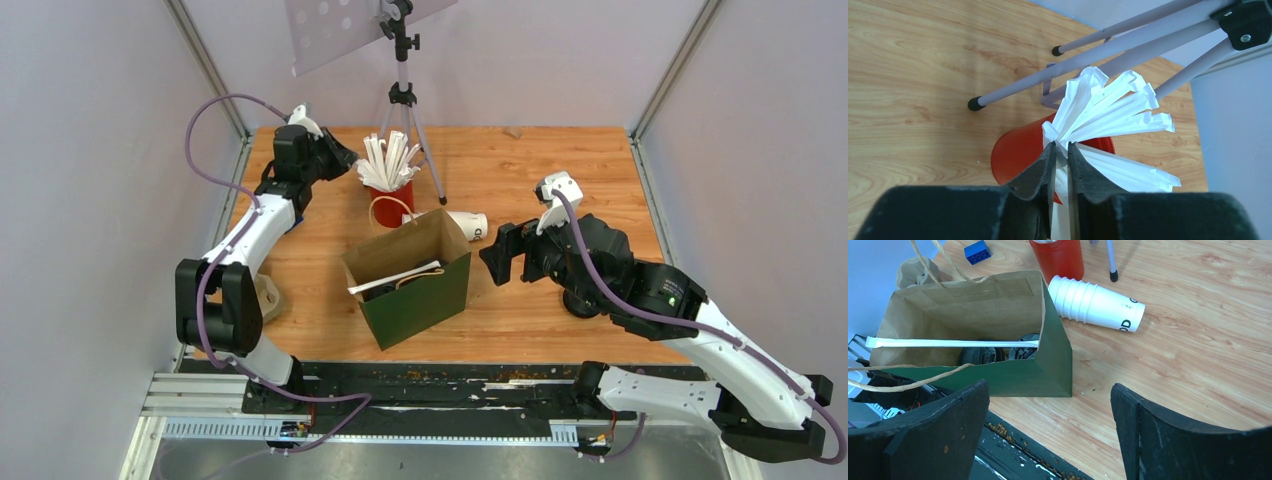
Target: Pack the takeout coffee
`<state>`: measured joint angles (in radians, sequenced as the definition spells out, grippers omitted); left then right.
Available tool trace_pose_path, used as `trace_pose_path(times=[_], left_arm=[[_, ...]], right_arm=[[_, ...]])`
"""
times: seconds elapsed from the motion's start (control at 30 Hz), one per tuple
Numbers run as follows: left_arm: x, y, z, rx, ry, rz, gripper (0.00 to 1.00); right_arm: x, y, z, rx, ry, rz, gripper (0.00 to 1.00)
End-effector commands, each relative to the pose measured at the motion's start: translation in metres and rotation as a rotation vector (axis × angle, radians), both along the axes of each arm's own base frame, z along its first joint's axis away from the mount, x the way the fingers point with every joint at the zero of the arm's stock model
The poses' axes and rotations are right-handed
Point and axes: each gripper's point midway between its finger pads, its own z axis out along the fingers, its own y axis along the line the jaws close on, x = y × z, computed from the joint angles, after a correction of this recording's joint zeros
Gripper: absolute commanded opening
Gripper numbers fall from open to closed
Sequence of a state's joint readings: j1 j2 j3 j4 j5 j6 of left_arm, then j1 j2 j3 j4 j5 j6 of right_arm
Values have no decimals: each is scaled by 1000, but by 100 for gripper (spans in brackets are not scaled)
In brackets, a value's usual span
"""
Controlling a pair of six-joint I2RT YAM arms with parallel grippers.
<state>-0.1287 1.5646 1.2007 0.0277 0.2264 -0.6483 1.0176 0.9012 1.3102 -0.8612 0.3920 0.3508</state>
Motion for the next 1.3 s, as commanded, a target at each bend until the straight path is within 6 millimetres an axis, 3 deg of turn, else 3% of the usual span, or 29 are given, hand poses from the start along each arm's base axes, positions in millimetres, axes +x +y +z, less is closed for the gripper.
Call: trace_pose_path(times=[0.0,0.17,0.27,0.5,0.7,1.07,1.17,1.27], left_arm=[[10,2,34,17,-95,-10,18],[7,7,53,39,-121,7,10],[3,8,56,49,-104,7,0],[-3,10,59,74,-91,-4,0],[-21,29,68,143,-46,72,0],[-81,37,124,102,-96,111,0],[-102,36,143,88,-115,110,0],[-128,37,172,107,-125,83,0]], right_arm=[[0,-7,17,51,-22,-27,91],[0,-7,16,52,-19,-31,91],[0,-7,16,54,-21,-31,91],[1,-5,16,57,-24,-28,91],[0,-6,14,57,-22,-31,91],[11,-2,7,-7,-60,-28,92],[17,-1,3,-63,-81,-29,95],[23,-1,12,-90,-85,-54,97]])
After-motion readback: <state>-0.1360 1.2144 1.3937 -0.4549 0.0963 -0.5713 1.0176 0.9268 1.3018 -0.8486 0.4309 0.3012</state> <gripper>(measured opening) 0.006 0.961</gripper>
